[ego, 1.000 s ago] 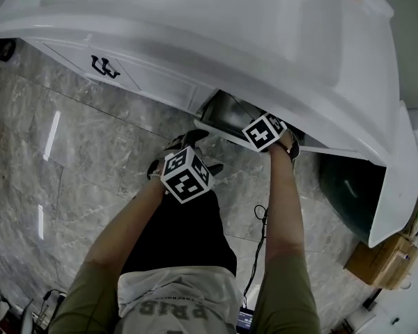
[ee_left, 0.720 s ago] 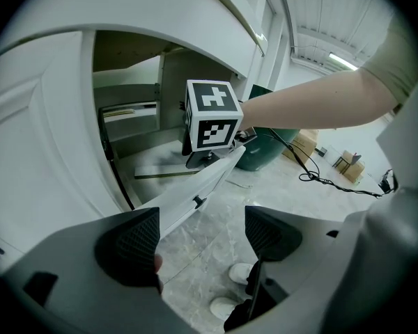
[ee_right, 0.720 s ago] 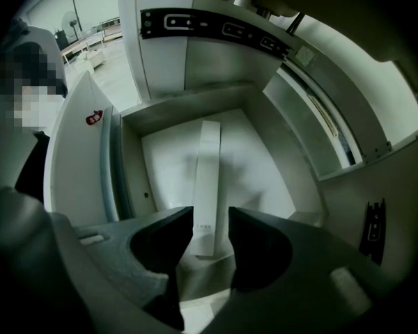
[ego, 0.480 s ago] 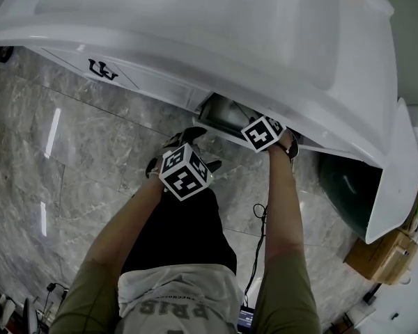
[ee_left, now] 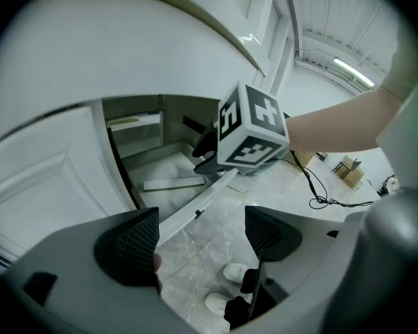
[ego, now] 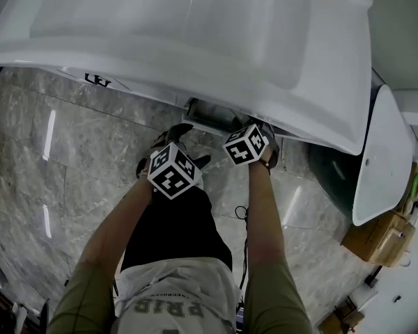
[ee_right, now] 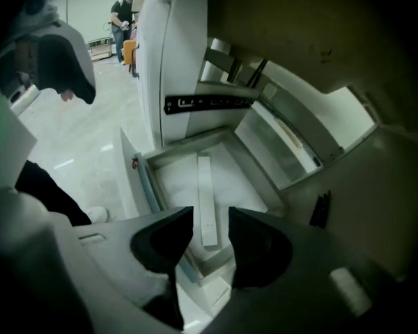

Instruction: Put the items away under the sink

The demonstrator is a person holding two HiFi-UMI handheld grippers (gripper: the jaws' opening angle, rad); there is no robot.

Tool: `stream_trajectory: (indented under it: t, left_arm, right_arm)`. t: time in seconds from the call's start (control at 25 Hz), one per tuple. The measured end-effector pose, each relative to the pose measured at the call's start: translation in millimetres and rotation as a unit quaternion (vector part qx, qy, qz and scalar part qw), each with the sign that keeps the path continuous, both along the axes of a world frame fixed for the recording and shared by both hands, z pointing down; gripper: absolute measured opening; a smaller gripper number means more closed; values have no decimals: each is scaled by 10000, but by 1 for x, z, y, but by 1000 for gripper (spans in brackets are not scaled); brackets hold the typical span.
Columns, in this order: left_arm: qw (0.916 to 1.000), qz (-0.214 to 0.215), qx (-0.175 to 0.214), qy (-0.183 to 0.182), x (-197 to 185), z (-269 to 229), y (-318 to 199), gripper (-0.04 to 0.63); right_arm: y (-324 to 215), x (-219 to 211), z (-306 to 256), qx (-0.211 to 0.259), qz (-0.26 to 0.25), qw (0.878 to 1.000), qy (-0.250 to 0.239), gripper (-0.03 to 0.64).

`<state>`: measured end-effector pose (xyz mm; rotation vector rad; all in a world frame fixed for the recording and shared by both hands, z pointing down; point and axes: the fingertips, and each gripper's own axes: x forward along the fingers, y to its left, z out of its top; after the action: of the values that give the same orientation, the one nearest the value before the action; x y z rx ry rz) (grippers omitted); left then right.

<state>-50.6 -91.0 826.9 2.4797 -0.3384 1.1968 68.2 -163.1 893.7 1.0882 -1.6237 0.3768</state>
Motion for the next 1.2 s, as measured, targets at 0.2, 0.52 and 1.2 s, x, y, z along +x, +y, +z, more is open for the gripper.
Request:
stream_trajectory:
  t: [0.2, 0.52, 1.2]
  left_arm:
    - [9996, -187, 215, 42, 1, -51, -10, 370]
    - [9961, -701, 343, 400, -7, -160, -17, 370]
    - [9432, -2250, 1214, 2122, -23, -420, -33, 368]
  right_arm:
    - [19, -5, -60, 715, 492, 9960, -192, 149]
    - [62, -13, -198, 1804, 1187, 9741, -664, 147]
    - [105, 7, -542, 4384, 1803, 8627, -1759, 147]
